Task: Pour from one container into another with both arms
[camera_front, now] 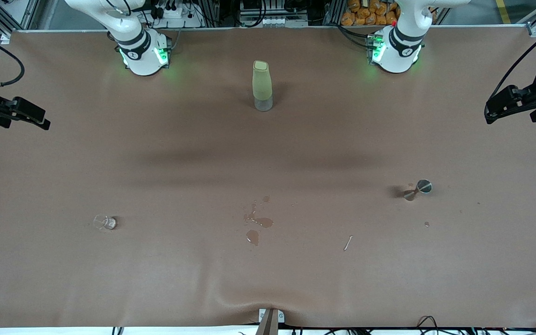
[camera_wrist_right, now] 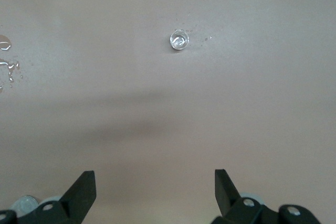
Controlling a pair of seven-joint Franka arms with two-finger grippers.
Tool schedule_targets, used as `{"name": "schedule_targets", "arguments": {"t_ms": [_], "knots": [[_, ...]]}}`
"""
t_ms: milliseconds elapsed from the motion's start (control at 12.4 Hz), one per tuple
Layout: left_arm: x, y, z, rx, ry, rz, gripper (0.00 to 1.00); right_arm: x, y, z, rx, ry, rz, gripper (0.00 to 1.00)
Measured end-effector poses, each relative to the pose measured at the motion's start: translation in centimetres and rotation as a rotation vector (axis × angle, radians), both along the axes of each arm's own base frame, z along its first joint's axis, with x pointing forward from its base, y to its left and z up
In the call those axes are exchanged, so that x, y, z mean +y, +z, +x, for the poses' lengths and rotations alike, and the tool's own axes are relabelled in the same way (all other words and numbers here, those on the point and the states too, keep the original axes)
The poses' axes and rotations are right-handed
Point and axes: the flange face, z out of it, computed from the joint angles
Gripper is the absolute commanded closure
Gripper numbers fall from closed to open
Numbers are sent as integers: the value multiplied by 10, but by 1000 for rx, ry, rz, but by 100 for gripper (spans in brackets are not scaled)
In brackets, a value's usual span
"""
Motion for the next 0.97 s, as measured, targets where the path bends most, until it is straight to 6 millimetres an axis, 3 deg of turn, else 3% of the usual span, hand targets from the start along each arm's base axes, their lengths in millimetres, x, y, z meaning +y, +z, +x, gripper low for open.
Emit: {"name": "schedule_targets", "arguments": {"t_ms": [563,804,965], "knots": [[18,-5,-3,45,33,-8,0,0,-4,2,7,0,0,0],[58,-26,-3,99,-18,-69,0,-1,-5,3,8,-1,0,0],[112,-53,-3,120,-47,-207,0,-3,-7,4,10,19,1,0]]}}
